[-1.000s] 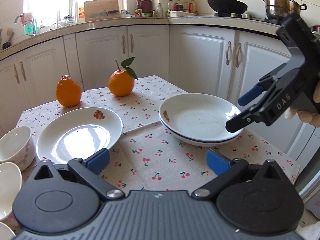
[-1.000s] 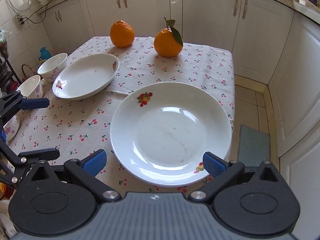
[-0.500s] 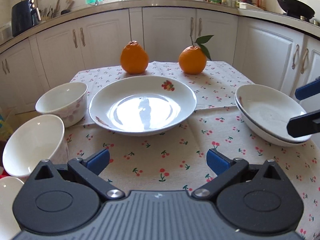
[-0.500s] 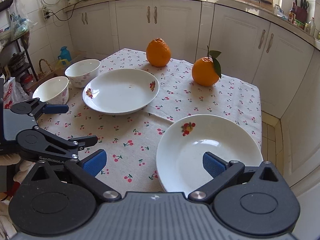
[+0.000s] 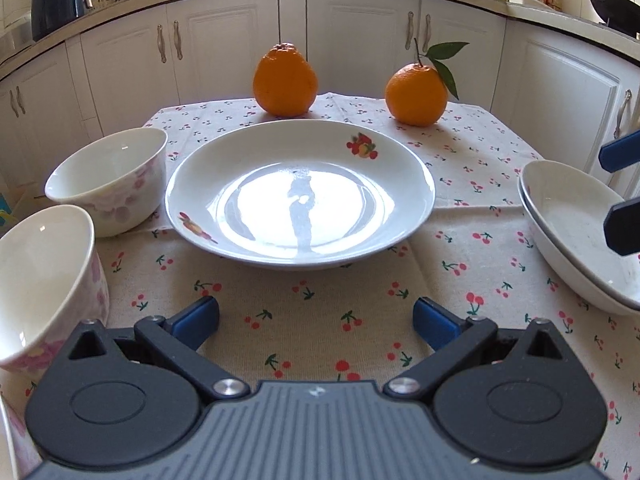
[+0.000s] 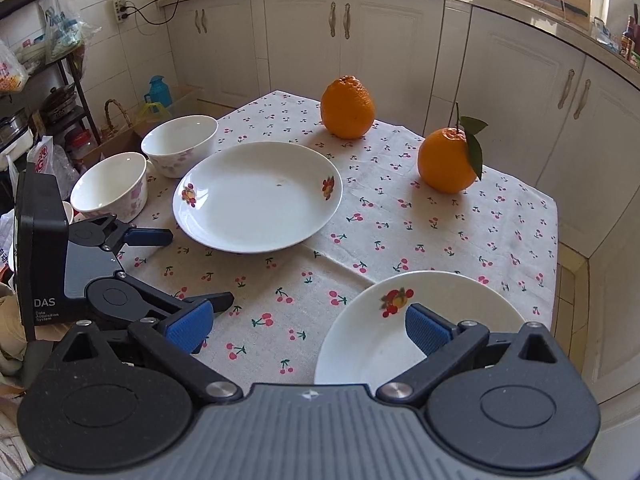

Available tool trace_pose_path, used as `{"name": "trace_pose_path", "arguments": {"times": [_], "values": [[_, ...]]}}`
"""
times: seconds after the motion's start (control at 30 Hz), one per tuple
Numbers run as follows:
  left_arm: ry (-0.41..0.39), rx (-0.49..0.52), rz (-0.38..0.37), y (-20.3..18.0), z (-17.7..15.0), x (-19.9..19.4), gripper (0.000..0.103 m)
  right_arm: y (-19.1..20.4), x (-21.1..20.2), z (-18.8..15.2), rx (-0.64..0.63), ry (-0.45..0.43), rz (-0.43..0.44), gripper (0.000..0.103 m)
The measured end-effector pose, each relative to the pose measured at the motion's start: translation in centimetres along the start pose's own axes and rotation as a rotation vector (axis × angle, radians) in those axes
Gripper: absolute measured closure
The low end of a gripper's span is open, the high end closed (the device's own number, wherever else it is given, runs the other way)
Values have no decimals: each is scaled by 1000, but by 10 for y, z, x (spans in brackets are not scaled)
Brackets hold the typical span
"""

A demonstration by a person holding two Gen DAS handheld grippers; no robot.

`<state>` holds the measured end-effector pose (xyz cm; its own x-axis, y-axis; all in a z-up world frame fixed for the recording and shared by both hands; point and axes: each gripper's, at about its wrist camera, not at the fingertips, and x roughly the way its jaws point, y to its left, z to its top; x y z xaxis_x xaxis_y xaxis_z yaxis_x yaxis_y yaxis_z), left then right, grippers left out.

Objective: Organize plates and bowls

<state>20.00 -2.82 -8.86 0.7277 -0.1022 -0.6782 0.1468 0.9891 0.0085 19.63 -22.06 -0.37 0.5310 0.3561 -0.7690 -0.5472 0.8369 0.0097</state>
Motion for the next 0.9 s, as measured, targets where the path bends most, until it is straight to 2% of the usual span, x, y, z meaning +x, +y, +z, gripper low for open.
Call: {"name": "trace_pose_path", "arguments": {"times": [0.33, 0.67, 0.9], "values": [[-15, -12, 12, 2, 10, 13, 0, -5, 34, 52, -129, 20, 110, 0], [-35, -19, 24, 0, 6, 10, 0, -18, 101, 105, -175, 80, 246, 0], [-33, -12, 14, 0, 9, 11, 1, -24, 148, 132, -193, 111, 300, 0]]}}
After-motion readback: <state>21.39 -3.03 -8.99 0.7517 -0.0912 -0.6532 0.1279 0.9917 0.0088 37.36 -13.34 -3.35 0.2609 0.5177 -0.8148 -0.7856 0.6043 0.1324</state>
